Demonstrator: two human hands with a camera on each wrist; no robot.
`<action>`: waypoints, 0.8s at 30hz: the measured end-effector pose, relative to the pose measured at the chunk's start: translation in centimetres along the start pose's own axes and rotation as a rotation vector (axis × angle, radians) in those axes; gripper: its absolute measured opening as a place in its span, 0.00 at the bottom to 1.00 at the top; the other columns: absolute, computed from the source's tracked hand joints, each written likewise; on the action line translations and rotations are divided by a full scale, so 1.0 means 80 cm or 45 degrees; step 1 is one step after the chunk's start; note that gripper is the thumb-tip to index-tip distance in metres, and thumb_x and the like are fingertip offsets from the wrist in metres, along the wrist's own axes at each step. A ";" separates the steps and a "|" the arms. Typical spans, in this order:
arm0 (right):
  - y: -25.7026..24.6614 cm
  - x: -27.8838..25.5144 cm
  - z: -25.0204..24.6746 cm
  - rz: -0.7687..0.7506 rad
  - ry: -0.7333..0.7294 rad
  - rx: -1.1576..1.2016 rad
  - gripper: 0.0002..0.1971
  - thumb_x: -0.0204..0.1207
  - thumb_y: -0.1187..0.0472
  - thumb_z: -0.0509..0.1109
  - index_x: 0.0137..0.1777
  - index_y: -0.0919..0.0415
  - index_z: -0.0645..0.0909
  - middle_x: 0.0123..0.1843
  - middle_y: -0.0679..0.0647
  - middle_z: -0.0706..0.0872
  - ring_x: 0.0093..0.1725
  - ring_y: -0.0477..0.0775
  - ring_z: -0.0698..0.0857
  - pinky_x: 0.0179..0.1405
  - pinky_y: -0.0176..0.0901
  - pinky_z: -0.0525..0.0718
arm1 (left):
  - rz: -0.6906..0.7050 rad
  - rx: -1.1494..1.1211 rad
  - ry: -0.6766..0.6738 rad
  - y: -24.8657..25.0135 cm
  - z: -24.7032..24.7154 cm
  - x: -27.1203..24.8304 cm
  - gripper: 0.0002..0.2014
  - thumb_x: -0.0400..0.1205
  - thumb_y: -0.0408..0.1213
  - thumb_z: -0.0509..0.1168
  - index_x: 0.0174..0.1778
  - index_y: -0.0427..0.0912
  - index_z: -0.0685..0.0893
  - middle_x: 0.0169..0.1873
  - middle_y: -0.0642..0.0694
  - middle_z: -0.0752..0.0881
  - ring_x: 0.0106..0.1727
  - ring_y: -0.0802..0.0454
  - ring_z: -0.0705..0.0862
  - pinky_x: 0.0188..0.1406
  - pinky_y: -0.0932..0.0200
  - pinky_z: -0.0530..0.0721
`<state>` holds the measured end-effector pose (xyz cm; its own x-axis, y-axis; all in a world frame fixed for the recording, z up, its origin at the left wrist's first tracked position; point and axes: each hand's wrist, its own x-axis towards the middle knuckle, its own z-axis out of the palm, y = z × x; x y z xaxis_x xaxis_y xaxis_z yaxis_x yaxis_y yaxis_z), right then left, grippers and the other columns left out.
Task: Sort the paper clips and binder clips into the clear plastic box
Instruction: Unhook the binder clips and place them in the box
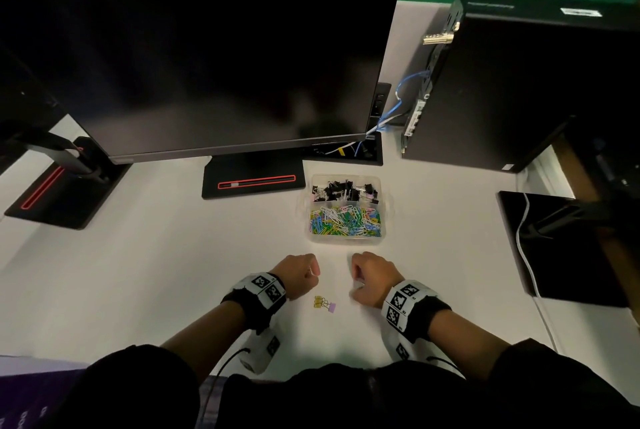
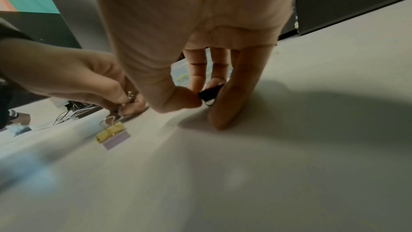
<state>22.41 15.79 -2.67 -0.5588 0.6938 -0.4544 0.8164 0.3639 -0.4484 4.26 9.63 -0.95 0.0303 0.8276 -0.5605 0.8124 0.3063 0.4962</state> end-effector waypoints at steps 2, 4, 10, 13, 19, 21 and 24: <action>0.002 0.001 -0.004 0.024 0.009 0.017 0.09 0.61 0.61 0.69 0.38 0.54 0.71 0.41 0.49 0.75 0.40 0.53 0.76 0.38 0.40 0.71 | -0.015 -0.089 0.000 -0.002 0.000 -0.004 0.13 0.81 0.31 0.51 0.41 0.45 0.80 0.35 0.45 0.79 0.30 0.50 0.78 0.39 0.56 0.80; 0.006 0.002 -0.008 0.055 0.024 0.042 0.09 0.61 0.61 0.70 0.38 0.55 0.72 0.41 0.49 0.76 0.40 0.52 0.76 0.39 0.39 0.72 | -0.053 -0.220 -0.004 -0.004 0.001 -0.005 0.16 0.81 0.32 0.49 0.33 0.49 0.76 0.31 0.48 0.78 0.27 0.48 0.81 0.30 0.59 0.76; 0.022 0.005 -0.019 0.146 0.038 0.111 0.08 0.62 0.61 0.71 0.38 0.55 0.74 0.42 0.51 0.81 0.42 0.52 0.80 0.39 0.40 0.76 | 0.116 0.086 -0.116 0.000 0.016 -0.016 0.23 0.72 0.53 0.71 0.58 0.47 0.74 0.42 0.47 0.80 0.45 0.49 0.78 0.46 0.59 0.72; 0.028 0.005 -0.024 0.170 0.041 0.121 0.08 0.62 0.61 0.71 0.30 0.52 0.74 0.37 0.49 0.81 0.40 0.52 0.81 0.38 0.39 0.79 | 0.247 0.183 -0.193 -0.002 0.024 -0.013 0.27 0.72 0.47 0.73 0.64 0.47 0.72 0.56 0.45 0.75 0.56 0.47 0.77 0.51 0.60 0.70; 0.034 0.005 -0.027 0.190 0.049 0.169 0.10 0.61 0.59 0.73 0.28 0.52 0.73 0.33 0.49 0.81 0.37 0.51 0.81 0.37 0.40 0.79 | 0.296 0.210 -0.201 -0.003 0.028 -0.002 0.15 0.79 0.43 0.67 0.55 0.36 0.76 0.48 0.48 0.67 0.44 0.46 0.74 0.46 0.59 0.71; 0.035 0.006 -0.027 0.187 0.045 0.173 0.11 0.61 0.59 0.73 0.28 0.51 0.72 0.32 0.48 0.80 0.36 0.51 0.80 0.36 0.40 0.79 | 0.274 0.289 -0.198 -0.001 0.030 -0.001 0.15 0.82 0.42 0.63 0.55 0.33 0.76 0.51 0.43 0.69 0.45 0.38 0.78 0.47 0.54 0.73; 0.036 0.007 -0.028 0.181 0.038 0.172 0.12 0.62 0.61 0.73 0.27 0.51 0.71 0.31 0.46 0.78 0.36 0.50 0.79 0.33 0.36 0.76 | 0.285 0.399 -0.174 0.007 0.029 -0.004 0.12 0.84 0.36 0.58 0.57 0.31 0.75 0.59 0.35 0.71 0.49 0.34 0.81 0.48 0.49 0.74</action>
<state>24.78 18.63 -2.48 -0.4332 0.7509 -0.4985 0.8587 0.1758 -0.4814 6.03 8.42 -2.01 0.2865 0.7810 -0.5550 0.9144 -0.0499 0.4017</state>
